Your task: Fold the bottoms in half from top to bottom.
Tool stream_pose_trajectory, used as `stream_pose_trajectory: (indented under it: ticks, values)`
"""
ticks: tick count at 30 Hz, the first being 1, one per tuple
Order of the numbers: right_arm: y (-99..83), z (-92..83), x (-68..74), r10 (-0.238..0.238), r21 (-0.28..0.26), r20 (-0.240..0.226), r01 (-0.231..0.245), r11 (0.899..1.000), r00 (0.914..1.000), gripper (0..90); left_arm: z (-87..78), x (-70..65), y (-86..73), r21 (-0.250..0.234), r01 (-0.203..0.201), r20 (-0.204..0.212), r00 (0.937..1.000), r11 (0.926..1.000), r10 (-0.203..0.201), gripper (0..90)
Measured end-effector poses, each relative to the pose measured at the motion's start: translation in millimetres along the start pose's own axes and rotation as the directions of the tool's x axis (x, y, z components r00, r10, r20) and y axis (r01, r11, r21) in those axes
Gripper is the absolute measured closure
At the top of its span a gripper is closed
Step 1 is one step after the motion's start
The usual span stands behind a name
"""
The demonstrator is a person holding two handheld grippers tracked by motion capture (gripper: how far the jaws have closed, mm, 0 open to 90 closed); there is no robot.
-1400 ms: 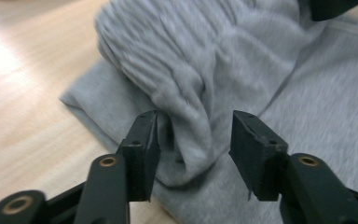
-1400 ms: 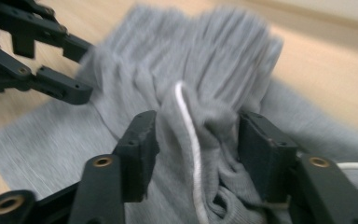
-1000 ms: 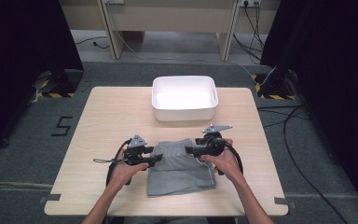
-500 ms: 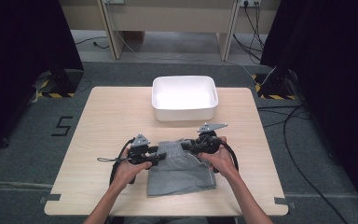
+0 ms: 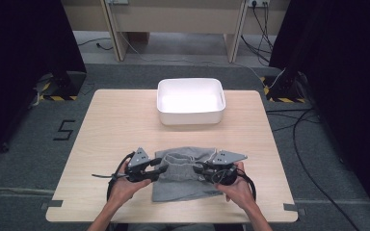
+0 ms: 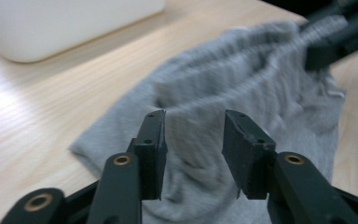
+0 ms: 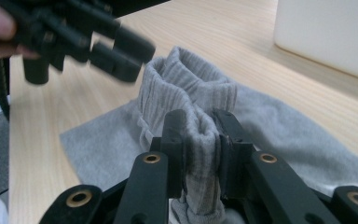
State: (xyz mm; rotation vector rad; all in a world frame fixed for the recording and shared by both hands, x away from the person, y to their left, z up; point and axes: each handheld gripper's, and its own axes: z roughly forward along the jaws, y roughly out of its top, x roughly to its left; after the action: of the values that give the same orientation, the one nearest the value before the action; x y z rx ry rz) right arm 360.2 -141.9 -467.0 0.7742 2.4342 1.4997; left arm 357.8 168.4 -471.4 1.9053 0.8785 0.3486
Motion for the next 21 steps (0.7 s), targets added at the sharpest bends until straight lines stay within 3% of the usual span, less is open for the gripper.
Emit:
stream_pose_trajectory:
  ticks: [3, 11, 14, 16, 21]
  values:
    - [-6.3, -2.0, 2.5, 0.013, -0.001, -0.012, -0.013, 1.0, 0.9998, 75.2, 3.0, 10.6, 0.7, 0.002, 0.022, -0.047, 0.9987, 0.9998, -0.022, 53.9]
    - [-23.7, -9.0, 13.4, 0.016, 0.014, -0.027, -0.016, 1.0, 0.9995, 72.0, 23.6, 25.2, -3.0, 0.044, 0.072, -0.079, 0.9945, 0.9964, -0.069, 50.2]
    - [-26.8, -10.3, 14.4, 0.025, 0.013, -0.031, -0.025, 1.0, 0.9992, 67.8, 29.1, 26.3, -4.1, 0.053, 0.101, -0.042, 0.9942, 0.9935, -0.099, 49.8]
    - [-25.6, -14.2, 15.0, 0.058, 0.001, -0.036, -0.058, 0.998, 0.9977, 63.1, 27.8, 22.4, -3.4, 0.053, 0.089, -0.024, 0.9958, 0.9946, -0.088, 49.7]
    - [-17.6, -26.4, 14.5, 0.045, -0.03, -0.042, -0.046, 0.998, 0.9981, 58.9, 20.8, 14.1, -1.8, 0.035, 0.067, 0.034, 0.9971, 0.9971, -0.068, 47.6]
